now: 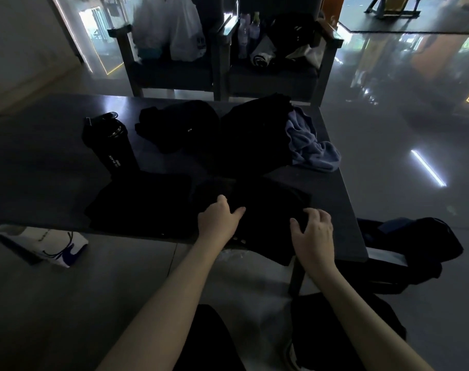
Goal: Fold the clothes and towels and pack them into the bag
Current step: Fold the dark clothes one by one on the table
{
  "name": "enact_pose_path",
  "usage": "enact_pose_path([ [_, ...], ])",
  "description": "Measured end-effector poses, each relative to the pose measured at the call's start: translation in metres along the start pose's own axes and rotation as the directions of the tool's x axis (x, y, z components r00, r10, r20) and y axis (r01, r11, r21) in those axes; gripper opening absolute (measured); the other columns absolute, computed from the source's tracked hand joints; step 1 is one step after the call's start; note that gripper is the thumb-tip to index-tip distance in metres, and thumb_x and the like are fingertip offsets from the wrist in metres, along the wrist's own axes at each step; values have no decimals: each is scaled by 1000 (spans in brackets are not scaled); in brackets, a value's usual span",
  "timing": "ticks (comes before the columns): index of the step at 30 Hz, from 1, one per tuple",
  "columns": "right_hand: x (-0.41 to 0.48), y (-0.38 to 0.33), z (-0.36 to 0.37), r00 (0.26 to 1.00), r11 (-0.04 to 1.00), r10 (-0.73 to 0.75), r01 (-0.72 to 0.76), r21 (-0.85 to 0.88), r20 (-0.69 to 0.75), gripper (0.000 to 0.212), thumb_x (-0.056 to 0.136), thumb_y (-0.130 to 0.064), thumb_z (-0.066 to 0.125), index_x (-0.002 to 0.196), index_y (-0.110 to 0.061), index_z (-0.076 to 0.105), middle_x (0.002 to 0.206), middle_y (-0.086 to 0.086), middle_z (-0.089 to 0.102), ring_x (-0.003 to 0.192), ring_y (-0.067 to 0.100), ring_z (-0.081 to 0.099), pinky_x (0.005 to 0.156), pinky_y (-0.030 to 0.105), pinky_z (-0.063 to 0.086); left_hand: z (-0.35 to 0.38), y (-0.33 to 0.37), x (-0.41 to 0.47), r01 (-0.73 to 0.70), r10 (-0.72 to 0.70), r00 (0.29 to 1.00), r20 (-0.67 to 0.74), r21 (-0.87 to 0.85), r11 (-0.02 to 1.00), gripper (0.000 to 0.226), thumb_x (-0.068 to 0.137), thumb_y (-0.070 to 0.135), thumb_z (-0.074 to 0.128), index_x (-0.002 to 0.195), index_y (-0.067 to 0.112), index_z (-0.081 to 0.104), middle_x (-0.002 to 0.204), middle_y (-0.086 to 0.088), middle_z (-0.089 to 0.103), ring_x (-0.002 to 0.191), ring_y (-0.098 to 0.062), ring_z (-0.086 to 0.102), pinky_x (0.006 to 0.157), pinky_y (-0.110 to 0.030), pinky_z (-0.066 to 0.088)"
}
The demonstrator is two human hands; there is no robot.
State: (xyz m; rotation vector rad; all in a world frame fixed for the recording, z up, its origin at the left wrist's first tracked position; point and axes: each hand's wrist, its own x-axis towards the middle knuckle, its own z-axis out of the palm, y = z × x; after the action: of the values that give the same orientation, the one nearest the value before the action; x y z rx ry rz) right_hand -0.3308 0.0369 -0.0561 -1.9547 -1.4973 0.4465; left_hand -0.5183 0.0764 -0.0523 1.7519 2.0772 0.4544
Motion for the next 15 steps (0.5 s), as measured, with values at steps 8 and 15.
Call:
enact_pose_path([
  [8,2,-7,-6,984,955,167,-176,238,56,19,90,-22,58,80,-6,56,88,7,59,75,18,54,59,26,38,-7,5,-5,56,-56,998,-6,-78,995,31,96,39,49,78,14,43,70,1,49,61,-14,48,48,-27,31],
  [15,-3,6,-14,969,878,221,-247,410,110,26,87,-7,58,64,-5,46,61,7,49,53,14,43,36,12,29,-12,-9,-5,152,-107,984,141,-363,919,29,95,26,52,71,12,42,68,-2,45,59,-15,44,53,-28,32],
])
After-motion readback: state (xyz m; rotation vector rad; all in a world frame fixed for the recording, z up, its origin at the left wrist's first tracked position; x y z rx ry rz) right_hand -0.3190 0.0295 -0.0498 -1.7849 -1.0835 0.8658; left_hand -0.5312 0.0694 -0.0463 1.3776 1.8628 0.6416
